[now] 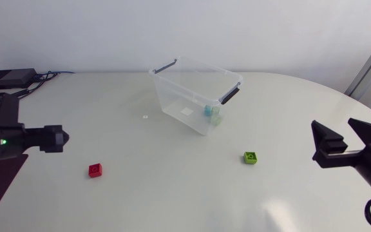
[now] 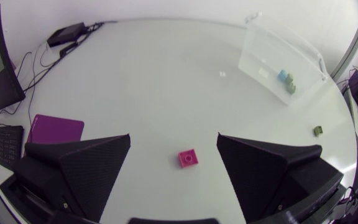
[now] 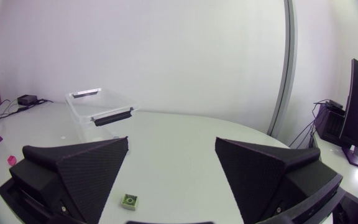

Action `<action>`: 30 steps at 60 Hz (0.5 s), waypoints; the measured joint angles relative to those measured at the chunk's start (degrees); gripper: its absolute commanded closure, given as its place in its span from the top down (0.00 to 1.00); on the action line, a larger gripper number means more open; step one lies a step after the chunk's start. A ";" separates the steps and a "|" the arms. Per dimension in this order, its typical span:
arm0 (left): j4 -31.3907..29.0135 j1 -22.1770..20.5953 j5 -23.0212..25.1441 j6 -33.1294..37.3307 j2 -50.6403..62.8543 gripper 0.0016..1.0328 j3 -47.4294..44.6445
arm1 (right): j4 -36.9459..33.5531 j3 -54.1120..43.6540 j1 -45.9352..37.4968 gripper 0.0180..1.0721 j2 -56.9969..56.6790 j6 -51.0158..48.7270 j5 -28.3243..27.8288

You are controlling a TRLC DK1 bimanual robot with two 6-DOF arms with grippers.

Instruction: Place the duplo bricks in the container

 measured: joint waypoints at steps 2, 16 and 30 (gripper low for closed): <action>-2.16 0.02 0.52 0.22 3.19 0.94 2.32 | -0.66 1.11 0.13 0.96 1.18 0.22 0.00; -9.16 2.93 7.30 -0.79 20.74 0.90 11.41 | -5.22 6.80 0.15 0.96 8.22 3.26 0.22; -11.23 2.91 7.30 -4.28 34.75 0.90 14.58 | -8.07 9.62 2.16 0.95 10.78 5.60 0.66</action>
